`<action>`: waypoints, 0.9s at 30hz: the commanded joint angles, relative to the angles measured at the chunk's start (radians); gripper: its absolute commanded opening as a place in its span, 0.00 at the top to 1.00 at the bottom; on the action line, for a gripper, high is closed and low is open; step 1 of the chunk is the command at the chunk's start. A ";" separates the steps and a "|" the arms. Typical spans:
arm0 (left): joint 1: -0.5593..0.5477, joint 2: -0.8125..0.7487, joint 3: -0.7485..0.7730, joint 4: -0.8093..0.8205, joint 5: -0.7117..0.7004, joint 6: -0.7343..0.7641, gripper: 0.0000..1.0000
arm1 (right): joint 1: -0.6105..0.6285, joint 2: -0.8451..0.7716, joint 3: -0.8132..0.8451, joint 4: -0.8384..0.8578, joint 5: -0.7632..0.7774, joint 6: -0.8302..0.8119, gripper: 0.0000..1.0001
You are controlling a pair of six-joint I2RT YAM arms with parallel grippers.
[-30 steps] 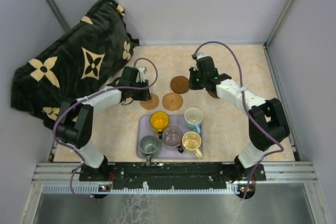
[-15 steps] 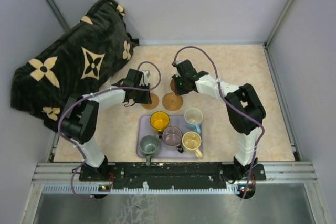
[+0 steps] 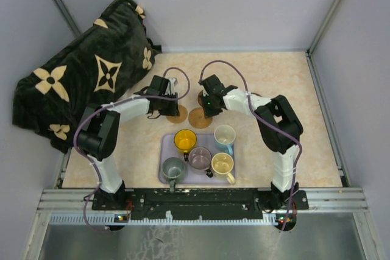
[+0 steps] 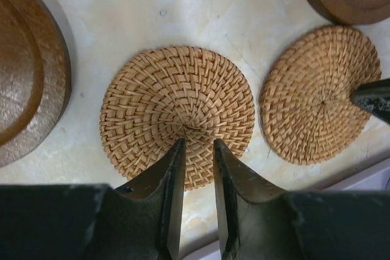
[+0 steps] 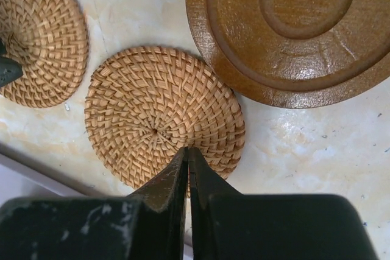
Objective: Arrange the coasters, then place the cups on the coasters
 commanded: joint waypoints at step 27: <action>-0.007 0.264 0.295 -0.085 -0.013 0.000 0.68 | -0.223 -0.069 -0.079 -0.126 0.233 0.091 0.96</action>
